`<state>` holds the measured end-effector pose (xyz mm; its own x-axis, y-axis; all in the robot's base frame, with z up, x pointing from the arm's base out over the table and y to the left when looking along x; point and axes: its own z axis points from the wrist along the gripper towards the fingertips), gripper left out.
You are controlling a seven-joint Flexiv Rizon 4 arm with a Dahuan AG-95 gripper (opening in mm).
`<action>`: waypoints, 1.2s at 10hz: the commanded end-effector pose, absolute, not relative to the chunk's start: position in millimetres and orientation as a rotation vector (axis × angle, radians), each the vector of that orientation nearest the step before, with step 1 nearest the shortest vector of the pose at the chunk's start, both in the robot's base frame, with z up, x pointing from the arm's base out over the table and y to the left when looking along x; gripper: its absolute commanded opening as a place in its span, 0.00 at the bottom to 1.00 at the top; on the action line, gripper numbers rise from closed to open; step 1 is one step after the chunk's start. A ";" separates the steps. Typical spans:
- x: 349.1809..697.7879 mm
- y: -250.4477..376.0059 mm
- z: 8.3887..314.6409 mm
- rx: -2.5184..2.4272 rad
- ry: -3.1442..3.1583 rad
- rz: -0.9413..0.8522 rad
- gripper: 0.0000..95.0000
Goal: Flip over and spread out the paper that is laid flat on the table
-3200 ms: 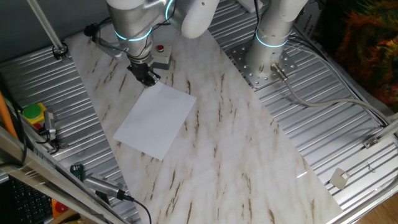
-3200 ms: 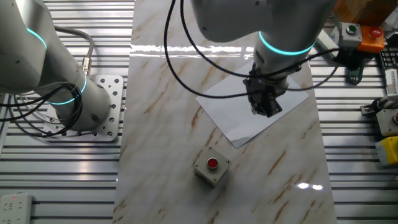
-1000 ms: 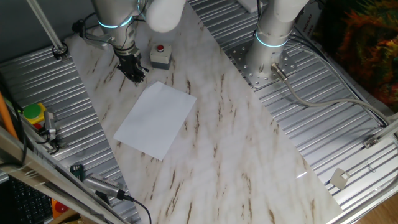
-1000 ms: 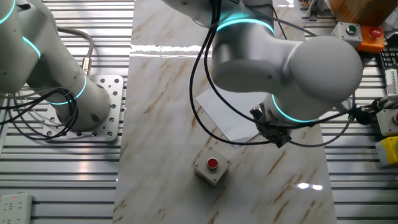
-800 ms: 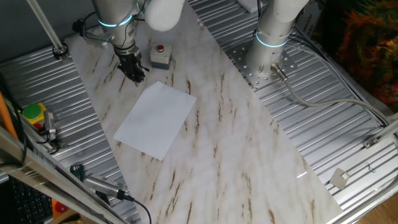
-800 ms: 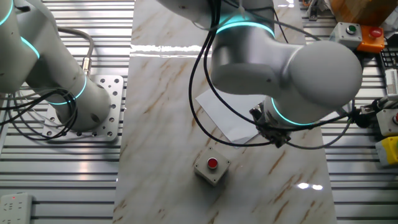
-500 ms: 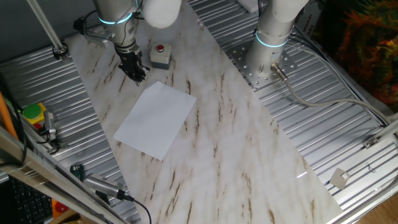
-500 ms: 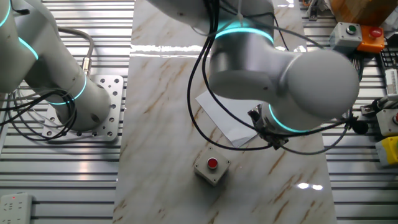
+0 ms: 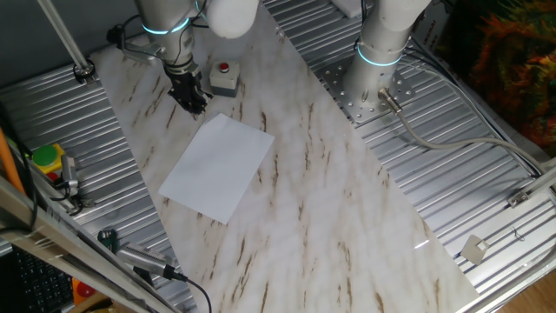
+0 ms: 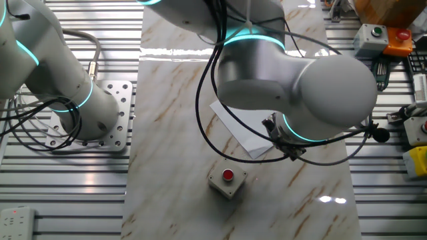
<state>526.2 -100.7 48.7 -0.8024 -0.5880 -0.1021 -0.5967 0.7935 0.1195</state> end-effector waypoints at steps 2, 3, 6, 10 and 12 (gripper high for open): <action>526.8 -101.2 46.3 -0.976 2.910 0.222 0.20; 526.5 -101.3 45.7 -0.976 2.911 0.219 0.20; 523.0 -101.9 42.7 -0.977 2.904 0.218 0.20; 522.7 -102.3 36.8 -0.979 2.896 0.240 0.20; 522.7 -102.2 36.7 -0.987 2.892 0.243 0.20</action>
<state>523.2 -102.7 37.1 -0.7892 -0.6014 -0.1243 -0.6138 0.7789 0.1287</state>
